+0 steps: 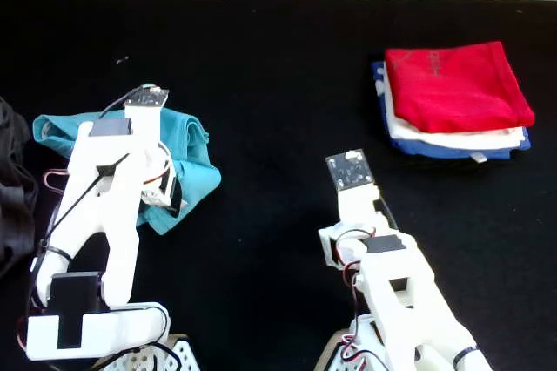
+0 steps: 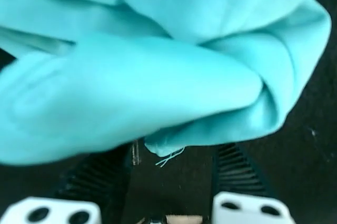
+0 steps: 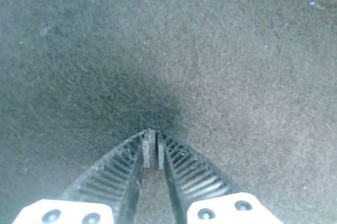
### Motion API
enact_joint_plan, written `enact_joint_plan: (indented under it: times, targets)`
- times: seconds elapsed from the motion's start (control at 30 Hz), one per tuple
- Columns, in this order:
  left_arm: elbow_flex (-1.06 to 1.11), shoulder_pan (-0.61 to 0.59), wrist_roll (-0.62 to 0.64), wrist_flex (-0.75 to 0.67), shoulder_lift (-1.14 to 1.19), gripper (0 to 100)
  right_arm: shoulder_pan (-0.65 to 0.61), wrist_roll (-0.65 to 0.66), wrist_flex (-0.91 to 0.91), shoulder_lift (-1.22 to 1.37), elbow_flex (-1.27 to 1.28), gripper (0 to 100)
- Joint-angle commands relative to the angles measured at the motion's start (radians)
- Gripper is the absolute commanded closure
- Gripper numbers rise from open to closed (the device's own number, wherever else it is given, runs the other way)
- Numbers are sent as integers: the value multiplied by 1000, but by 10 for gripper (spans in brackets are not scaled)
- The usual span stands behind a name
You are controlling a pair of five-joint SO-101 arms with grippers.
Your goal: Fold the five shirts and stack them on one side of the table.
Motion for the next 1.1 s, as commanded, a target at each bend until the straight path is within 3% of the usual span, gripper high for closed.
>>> enact_joint_plan:
  times: [0.0, 0.13, 0.3, 0.47, 0.57, 0.67, 0.83, 1.0, 1.07]
  targets:
    - [13, -4, -8, -54, -27, 790, 13, -8, -30, 8, 4, 968]
    - [18, 44, -5, -51, -27, 800, 13, -8, -30, 8, 4, 968]
    - [18, 117, 17, -51, -27, 995, 13, -8, -30, 8, 4, 968]
    - [15, 122, 63, -43, -33, 992, 13, -8, -30, 8, 4, 968]
    - [-28, 125, 63, 57, -39, 992, 13, -8, -30, 8, 4, 968]
    - [-176, 113, 61, 256, -41, 992, 13, -8, -30, 8, 4, 968]
    - [-506, -1, 61, 566, -74, 991, 13, -8, -30, 8, 2, 968]
    - [-559, -259, 6, 582, -142, 991, 16, -5, -19, 2, -25, 967]
    - [-545, -369, -46, 582, -142, 991, 13, -5, 74, 16, -137, 956]
